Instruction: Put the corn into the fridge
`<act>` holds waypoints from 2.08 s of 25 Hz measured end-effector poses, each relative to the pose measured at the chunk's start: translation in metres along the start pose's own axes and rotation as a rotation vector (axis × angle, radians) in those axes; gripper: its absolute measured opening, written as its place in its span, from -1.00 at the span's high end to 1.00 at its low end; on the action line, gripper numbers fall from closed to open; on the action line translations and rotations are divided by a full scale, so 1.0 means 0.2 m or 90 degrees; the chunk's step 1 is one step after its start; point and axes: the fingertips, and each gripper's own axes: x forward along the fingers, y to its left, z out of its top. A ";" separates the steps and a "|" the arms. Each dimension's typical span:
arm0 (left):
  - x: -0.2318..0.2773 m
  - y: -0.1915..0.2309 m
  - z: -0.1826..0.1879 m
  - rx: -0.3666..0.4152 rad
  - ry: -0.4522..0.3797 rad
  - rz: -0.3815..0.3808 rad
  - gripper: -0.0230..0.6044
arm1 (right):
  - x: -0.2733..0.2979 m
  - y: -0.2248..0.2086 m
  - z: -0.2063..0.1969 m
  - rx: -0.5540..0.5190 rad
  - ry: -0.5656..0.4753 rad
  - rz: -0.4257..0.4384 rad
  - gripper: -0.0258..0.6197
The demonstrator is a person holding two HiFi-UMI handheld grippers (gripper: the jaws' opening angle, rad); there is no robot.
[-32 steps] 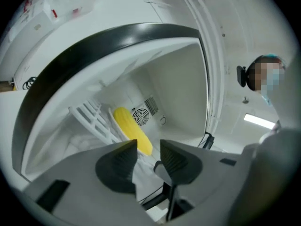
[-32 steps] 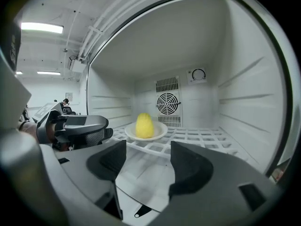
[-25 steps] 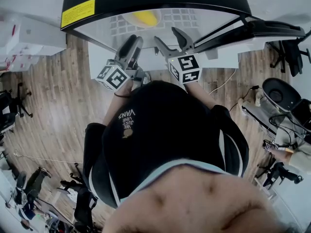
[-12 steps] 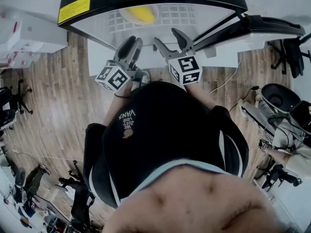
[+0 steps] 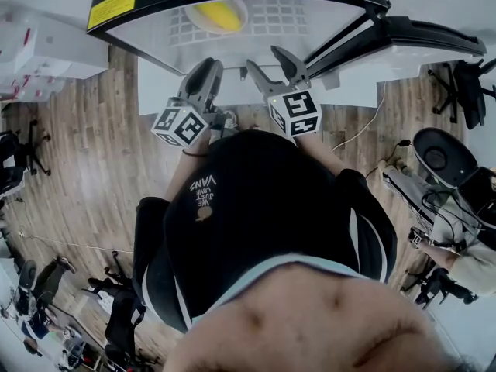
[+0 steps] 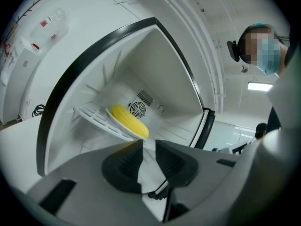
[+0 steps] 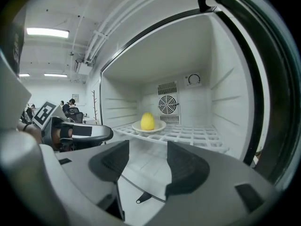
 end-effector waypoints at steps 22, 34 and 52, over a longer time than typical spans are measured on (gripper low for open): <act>-0.11 -0.14 -0.10 0.061 -0.028 0.055 0.84 | -0.19 0.06 -0.04 -0.037 -0.033 0.066 0.80; -0.17 -0.13 -0.07 0.067 -0.020 0.034 0.85 | -0.21 0.14 -0.03 -0.034 -0.037 0.046 0.88; -0.38 -0.18 -0.11 0.065 0.015 -0.007 0.85 | -0.35 0.33 -0.06 -0.029 -0.028 -0.005 0.88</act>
